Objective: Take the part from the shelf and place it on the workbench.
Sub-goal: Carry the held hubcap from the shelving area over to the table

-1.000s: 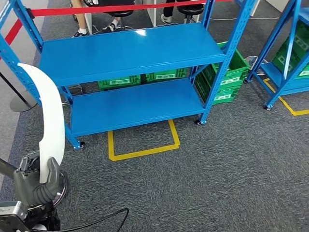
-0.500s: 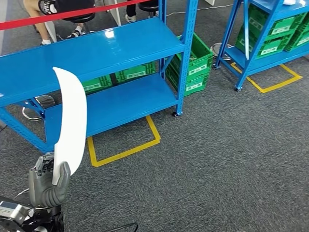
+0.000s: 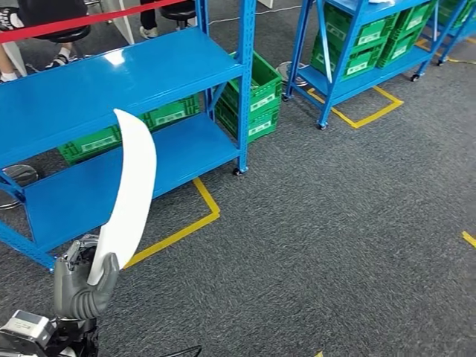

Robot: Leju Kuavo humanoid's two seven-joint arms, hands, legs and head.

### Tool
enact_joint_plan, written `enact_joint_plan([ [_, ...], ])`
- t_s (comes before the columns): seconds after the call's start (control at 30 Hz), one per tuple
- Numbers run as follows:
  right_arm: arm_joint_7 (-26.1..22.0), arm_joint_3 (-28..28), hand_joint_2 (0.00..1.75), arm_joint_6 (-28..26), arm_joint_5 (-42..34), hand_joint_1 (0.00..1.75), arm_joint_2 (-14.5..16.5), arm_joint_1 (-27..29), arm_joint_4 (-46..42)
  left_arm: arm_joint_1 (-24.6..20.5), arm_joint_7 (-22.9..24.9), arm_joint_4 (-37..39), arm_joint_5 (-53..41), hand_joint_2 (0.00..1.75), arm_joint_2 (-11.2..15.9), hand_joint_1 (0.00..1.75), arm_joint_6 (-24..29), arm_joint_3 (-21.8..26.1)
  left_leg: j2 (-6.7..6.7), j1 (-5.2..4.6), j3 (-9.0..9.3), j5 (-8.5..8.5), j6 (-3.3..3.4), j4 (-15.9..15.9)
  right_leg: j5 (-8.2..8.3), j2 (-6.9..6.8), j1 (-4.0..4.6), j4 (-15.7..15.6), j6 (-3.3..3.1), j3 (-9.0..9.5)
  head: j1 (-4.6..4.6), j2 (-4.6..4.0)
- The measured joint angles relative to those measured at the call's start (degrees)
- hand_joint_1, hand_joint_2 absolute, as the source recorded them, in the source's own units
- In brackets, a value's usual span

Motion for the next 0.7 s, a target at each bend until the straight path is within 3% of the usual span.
enact_joint_plan([
  [0.07,-0.19,-0.03,0.00,0.08,0.11,0.00,0.00,-0.07,-0.03,-0.01,-0.46,0.21,-0.35,1.75,0.21,1.75,-0.46,0.14,1.37,-0.23,0.12,-0.12,-0.44,0.17,2.64,-2.75,0.11,-7.84,-0.12,5.12,0.02,0.00],
  [0.13,-0.46,-0.05,0.00,0.34,0.41,0.00,0.01,-0.36,-0.06,-0.04,-1.62,0.29,-0.75,1.75,0.65,1.75,-2.00,0.26,2.52,-0.59,0.18,-0.23,-1.08,0.45,3.89,-5.01,0.25,-12.75,-0.86,8.07,-0.15,0.00],
  [0.17,-0.54,-0.05,0.00,0.50,0.73,0.00,0.02,-0.44,-0.06,-0.10,-2.23,0.31,-0.90,1.75,1.04,1.75,-3.43,0.26,3.10,-0.73,0.17,-0.20,-1.36,0.53,3.96,-5.03,0.35,-13.22,-1.36,8.05,-0.25,0.00],
  [0.23,-0.18,0.00,0.00,0.35,2.05,0.00,0.00,-0.35,-0.06,-0.61,-2.68,0.41,-1.45,1.75,2.12,1.75,-6.82,-0.03,4.14,-0.64,0.17,-0.11,-1.88,0.47,4.32,-3.46,0.40,-13.08,-2.34,7.46,-0.45,0.00],
  [0.3,0.89,0.34,0.00,-0.40,4.26,0.00,-0.09,-0.17,-0.07,-1.94,-1.96,0.67,-3.10,1.75,3.55,1.75,-9.29,-0.90,2.00,-0.37,-0.46,-1.59,-2.51,1.93,4.75,-2.11,0.23,-13.19,-3.21,7.18,-0.52,0.00],
  [0.37,1.64,0.89,0.00,-0.69,6.14,0.00,-0.22,-0.26,-0.09,-3.76,-0.68,1.26,-5.73,1.75,5.38,1.75,-10.05,-2.57,-1.69,-0.18,-2.91,-5.14,-2.90,7.53,5.23,-0.72,0.09,-13.27,-3.90,6.82,-0.66,0.00],
  [0.43,1.57,1.42,0.00,-0.27,7.26,0.00,-0.28,-0.47,-0.10,-5.84,0.90,2.32,-7.48,1.75,7.43,1.75,-10.62,-4.93,-2.94,-0.18,-6.39,-8.12,-2.86,14.89,5.61,0.93,0.16,-13.27,-4.15,6.33,-0.74,0.00],
  [0.47,1.42,1.72,0.00,-0.03,7.76,0.00,-0.29,-0.52,-0.10,-6.98,1.79,3.02,-7.75,1.75,8.47,1.75,-11.07,-6.23,-3.08,-0.18,-7.35,-8.23,-2.76,16.73,5.78,1.83,0.20,-13.26,-4.14,6.15,-0.78,0.00],
  [0.5,1.24,2.04,0.00,0.15,8.23,0.00,-0.30,-0.52,-0.10,-8.15,2.72,3.78,-7.94,1.75,9.49,1.75,-11.41,-7.49,-3.19,-0.17,-7.35,-7.22,-2.61,16.53,5.96,2.78,0.22,-13.26,-4.05,6.02,-0.78,0.00],
  [0.53,1.08,2.30,0.00,0.31,8.63,0.00,-0.31,-0.52,-0.10,-9.27,3.56,4.53,-8.15,1.75,10.37,1.75,-11.58,-8.58,-3.48,-0.15,-6.25,-5.31,-2.45,14.14,6.12,3.70,0.20,-13.26,-3.90,5.95,-0.78,0.00],
  [0.6,0.77,2.75,0.00,0.53,9.16,0.00,-0.31,-0.63,-0.10,-11.15,4.73,5.90,-8.73,1.75,11.98,1.75,-11.49,-10.22,-5.69,0.03,-2.71,-1.46,-2.08,6.70,6.42,5.44,0.22,-13.11,-3.45,5.74,-0.79,0.00],
  [0.67,0.55,3.15,0.00,0.65,9.42,0.00,-0.32,-0.80,-0.10,-12.41,5.16,6.91,-9.28,1.75,13.15,1.75,-10.97,-11.23,-7.78,0.24,-0.69,-0.37,-1.89,1.97,6.80,6.94,0.22,-12.92,-2.82,5.05,-0.77,0.00],
  [0.7,0.46,3.31,0.00,0.66,9.58,0.00,-0.34,-0.76,-0.10,-12.86,5.30,7.38,-9.54,1.75,13.61,1.75,-10.60,-11.57,-7.95,0.23,-0.54,-0.54,-1.75,1.26,7.04,7.62,0.19,-12.91,-2.43,4.65,-0.78,0.00],
])
